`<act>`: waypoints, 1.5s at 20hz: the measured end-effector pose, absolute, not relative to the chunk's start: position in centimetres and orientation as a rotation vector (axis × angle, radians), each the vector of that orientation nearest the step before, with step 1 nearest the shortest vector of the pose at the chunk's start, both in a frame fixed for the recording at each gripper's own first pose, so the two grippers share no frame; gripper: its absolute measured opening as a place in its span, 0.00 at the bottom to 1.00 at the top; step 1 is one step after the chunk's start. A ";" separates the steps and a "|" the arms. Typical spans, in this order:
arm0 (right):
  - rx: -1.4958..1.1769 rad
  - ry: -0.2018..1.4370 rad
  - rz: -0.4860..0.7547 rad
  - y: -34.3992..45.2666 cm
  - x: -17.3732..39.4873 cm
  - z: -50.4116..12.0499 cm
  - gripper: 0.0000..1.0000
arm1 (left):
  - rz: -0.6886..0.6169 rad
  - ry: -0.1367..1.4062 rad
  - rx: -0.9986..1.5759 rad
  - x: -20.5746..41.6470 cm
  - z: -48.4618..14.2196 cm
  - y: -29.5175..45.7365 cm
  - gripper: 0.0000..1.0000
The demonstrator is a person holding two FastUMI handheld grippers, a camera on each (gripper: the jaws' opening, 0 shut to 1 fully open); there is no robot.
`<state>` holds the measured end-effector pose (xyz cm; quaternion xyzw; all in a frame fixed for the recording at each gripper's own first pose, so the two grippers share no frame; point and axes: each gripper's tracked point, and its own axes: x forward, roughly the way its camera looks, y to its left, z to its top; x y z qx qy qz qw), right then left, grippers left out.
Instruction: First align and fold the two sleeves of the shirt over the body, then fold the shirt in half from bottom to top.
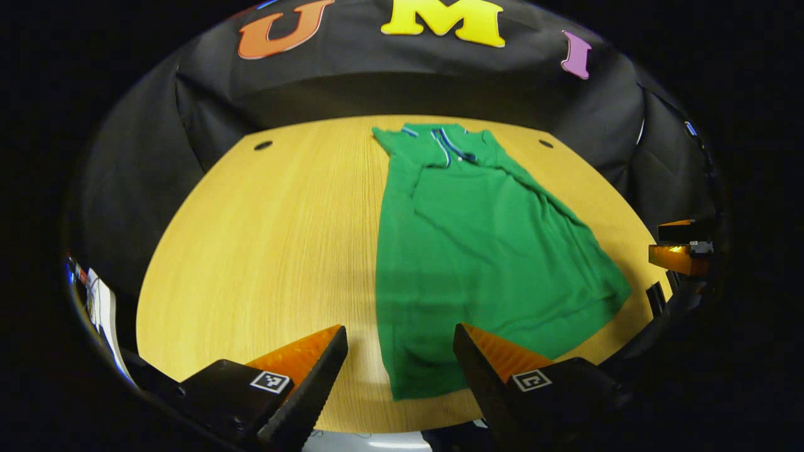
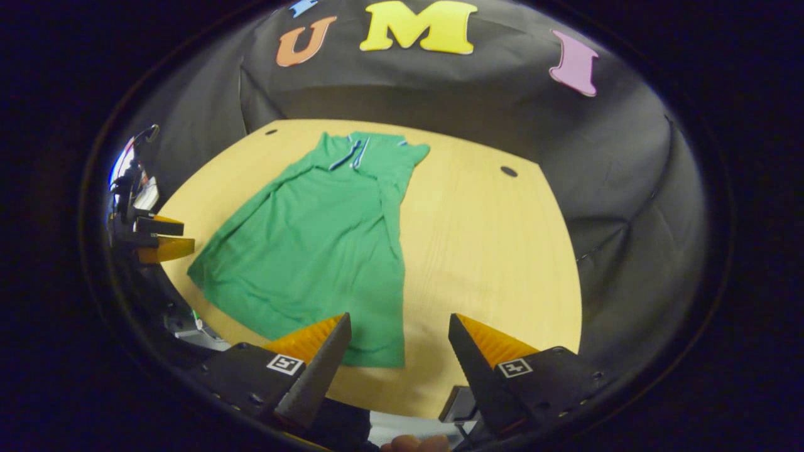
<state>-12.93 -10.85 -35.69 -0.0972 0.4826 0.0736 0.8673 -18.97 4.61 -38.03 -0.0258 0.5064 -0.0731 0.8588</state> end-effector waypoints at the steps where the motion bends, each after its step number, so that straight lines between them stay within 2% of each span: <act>1: -0.208 1.042 0.153 -11.0 -13.4 -36.6 0.96 | -0.139 1.098 -0.065 -19.7 -38.8 4.8 1.00; 6: -0.220 1.143 0.146 -11.1 -14.3 -40.0 0.96 | -0.122 1.176 -0.054 -20.1 -40.7 5.1 1.00; 7: -0.229 1.152 0.149 -11.0 -14.2 -40.4 0.94 | -0.123 1.181 -0.047 -20.0 -40.7 5.0 1.00; 9: -0.244 1.172 0.154 -10.6 -14.0 -41.4 0.96 | -0.126 1.191 -0.046 -20.1 -40.9 4.8 1.00; 17: -0.228 1.215 0.146 -10.3 -14.3 -42.9 0.96 | -0.126 1.262 -0.034 -21.3 -42.4 4.2 1.00; 20: -0.177 1.237 0.153 -9.9 -14.8 -43.4 0.93 | -0.114 1.279 -0.032 -21.5 -42.2 4.2 1.00; 21: -0.147 1.252 0.160 -9.4 -14.9 -43.5 0.89 | -0.110 1.283 -0.035 -21.6 -42.2 4.2 1.00; 24: -0.136 1.267 0.162 -9.0 -14.9 -43.5 0.61 | -0.105 1.294 -0.038 -21.6 -42.2 4.2 1.00; 25: -0.138 1.271 0.170 -8.8 -15.0 -43.5 0.59 | -0.097 1.303 -0.046 -21.5 -42.2 4.1 1.00; 26: -0.140 1.271 0.178 -8.6 -15.1 -43.5 0.50 | -0.092 1.304 -0.054 -21.6 -42.2 3.7 1.00; 27: -0.141 1.272 0.188 -8.3 -15.0 -43.4 0.46 | -0.091 1.301 -0.059 -21.4 -42.1 3.5 0.98; 28: -0.136 1.269 0.202 -7.9 -15.1 -43.5 0.27 | -0.100 1.300 -0.056 -21.5 -42.0 3.2 0.70; 29: -0.134 1.268 0.209 -7.6 -15.2 -43.5 0.29 | -0.122 1.303 -0.049 -21.5 -42.1 2.8 0.59; 30: -0.142 1.265 0.213 -7.7 -15.3 -43.5 0.09 | -0.142 1.309 -0.054 -21.5 -42.0 2.3 0.39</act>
